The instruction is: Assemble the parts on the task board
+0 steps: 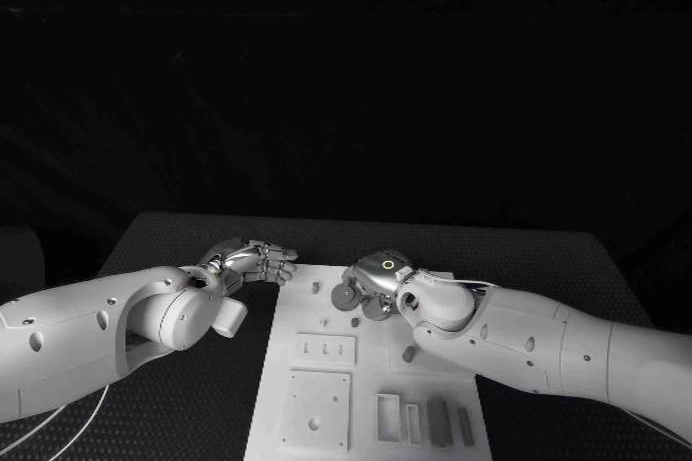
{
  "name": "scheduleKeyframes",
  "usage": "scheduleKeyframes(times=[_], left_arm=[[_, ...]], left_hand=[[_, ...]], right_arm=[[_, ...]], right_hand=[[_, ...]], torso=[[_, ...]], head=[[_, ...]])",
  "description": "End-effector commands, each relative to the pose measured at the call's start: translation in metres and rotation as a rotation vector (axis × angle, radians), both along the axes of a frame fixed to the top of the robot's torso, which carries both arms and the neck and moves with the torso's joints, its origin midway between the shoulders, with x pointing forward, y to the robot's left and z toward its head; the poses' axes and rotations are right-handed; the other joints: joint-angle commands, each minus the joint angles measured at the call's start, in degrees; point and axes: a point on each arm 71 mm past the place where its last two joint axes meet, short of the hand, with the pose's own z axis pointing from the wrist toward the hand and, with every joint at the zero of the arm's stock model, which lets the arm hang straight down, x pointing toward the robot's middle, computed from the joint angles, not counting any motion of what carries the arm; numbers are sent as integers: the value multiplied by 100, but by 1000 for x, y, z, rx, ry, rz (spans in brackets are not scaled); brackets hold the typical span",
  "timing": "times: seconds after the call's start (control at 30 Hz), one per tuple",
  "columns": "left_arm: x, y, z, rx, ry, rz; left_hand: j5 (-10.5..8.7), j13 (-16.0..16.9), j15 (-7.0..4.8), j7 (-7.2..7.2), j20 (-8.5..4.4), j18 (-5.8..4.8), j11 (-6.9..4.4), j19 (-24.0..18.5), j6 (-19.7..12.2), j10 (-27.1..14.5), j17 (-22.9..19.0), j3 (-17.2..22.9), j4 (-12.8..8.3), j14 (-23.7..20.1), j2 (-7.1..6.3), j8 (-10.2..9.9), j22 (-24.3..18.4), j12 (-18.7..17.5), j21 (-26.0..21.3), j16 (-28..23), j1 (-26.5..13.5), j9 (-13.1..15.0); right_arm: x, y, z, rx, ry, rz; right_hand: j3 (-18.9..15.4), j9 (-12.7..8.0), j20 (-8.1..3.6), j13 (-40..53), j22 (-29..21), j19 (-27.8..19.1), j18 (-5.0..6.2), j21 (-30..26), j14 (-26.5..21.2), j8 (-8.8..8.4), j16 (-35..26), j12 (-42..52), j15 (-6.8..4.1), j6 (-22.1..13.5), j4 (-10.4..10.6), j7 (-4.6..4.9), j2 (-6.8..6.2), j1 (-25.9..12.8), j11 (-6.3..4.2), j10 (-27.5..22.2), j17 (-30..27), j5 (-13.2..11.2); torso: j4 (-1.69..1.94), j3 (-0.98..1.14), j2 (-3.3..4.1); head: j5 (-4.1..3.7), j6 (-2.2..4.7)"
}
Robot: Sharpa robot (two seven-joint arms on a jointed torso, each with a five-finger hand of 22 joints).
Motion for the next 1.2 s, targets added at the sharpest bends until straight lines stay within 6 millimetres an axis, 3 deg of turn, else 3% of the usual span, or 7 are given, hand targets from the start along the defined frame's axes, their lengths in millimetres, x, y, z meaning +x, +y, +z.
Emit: scheduleKeyframes(times=[0.03, 0.27, 0.53, 0.83, 0.97, 1.07, 1.2], left_arm=[[0, -3, 1, -3, -5, -17], [0, -2, 1, -2, -4, -15], [0, 1, 1, -1, -5, -10], [5, 8, 3, -13, -37, -21], [6, 13, 3, -8, -39, -7], [7, 14, 3, -6, -41, -2], [8, 16, 2, -3, -41, 5]], left_hand=[[-25, 9, 45, 38, -1, 79, 28, -55, -5, 20, 10, 23, -7, -8, 13, -27, 107, -37, 37, -30, -22, 5], [-25, 10, 47, 44, 1, 80, 30, -58, -18, 17, 14, 23, -5, -9, 13, -36, 107, -44, 38, -35, -26, 4], [-24, 11, 49, 49, 2, 80, 32, -60, -26, 16, 16, 25, -4, -11, 12, -42, 107, -49, 39, -39, -27, 4], [-27, 21, 49, 32, 5, 81, 10, -67, 2, 38, 20, 32, -8, -26, 21, -30, 107, -48, 41, -59, -18, 15], [-32, 27, 40, -12, 5, 79, -18, -75, 24, 46, 25, 42, -20, -42, 49, -21, 107, -57, 43, -81, 2, 26], [-32, 30, 36, -21, 2, 79, -25, -74, 31, 52, 29, 42, -27, -36, 50, -18, 107, -59, 45, -82, 8, 29], [-35, 32, 34, -17, 0, 78, -22, -74, 31, 56, 33, 37, -31, -32, 42, -20, 107, -61, 47, -84, 7, 31]], right_arm=[[-1, -5, -11, -35, 76, -8], [1, -11, -7, 10, 57, -13], [-4, -22, 11, 214, -26, 10], [-3, -62, 48, 387, 29, -39], [-3, -85, 54, 382, 95, -52], [-3, -106, 56, 393, 160, -75], [0, -139, 52, 379, 240, -107]], right_hand=[[58, 0, 52, 7, 33, -9, 346, 16, -29, 52, 11, 38, -28, 34, -6, -14, 73, -35, -21, -24, 2, 6], [272, -10, 70, 12, 62, -19, 346, 37, -49, 94, 54, 83, -15, 66, -57, 16, 193, -198, 3, -52, -9, 40], [434, -16, 36, -7, 62, 61, 346, 69, 14, 150, 101, 128, 3, 138, -125, 67, 127, -259, 43, -1, -39, 196], [419, -29, 2, -48, 33, 98, 346, 38, 12, 179, 74, 115, 82, 184, -116, 185, 33, -253, 145, 7, -84, 177], [356, -41, 8, -59, 22, 91, 346, 16, -6, 175, 63, 109, 109, 174, -92, 200, -4, -256, 166, -13, -95, 74], [147, -48, 18, -62, 26, 78, 346, 10, -35, 173, 56, 108, 140, 161, -92, 240, -54, -338, 202, -47, -99, 84], [-900, -47, 47, -50, 50, -48, 346, -29, -149, 218, 55, 146, 268, 216, -244, 368, -44, -515, 327, -200, -95, 127]], torso=[[0, 3, -2], [-5, 9, -1], [-15, 13, -2], [-20, 19, -4], [-51, 25, -8], [-74, 32, -11], [-107, 65, -13]], head=[[1, -9], [1, -3], [-17, 18], [-74, 32], [-93, 57], [-115, 80], [-127, 95]])
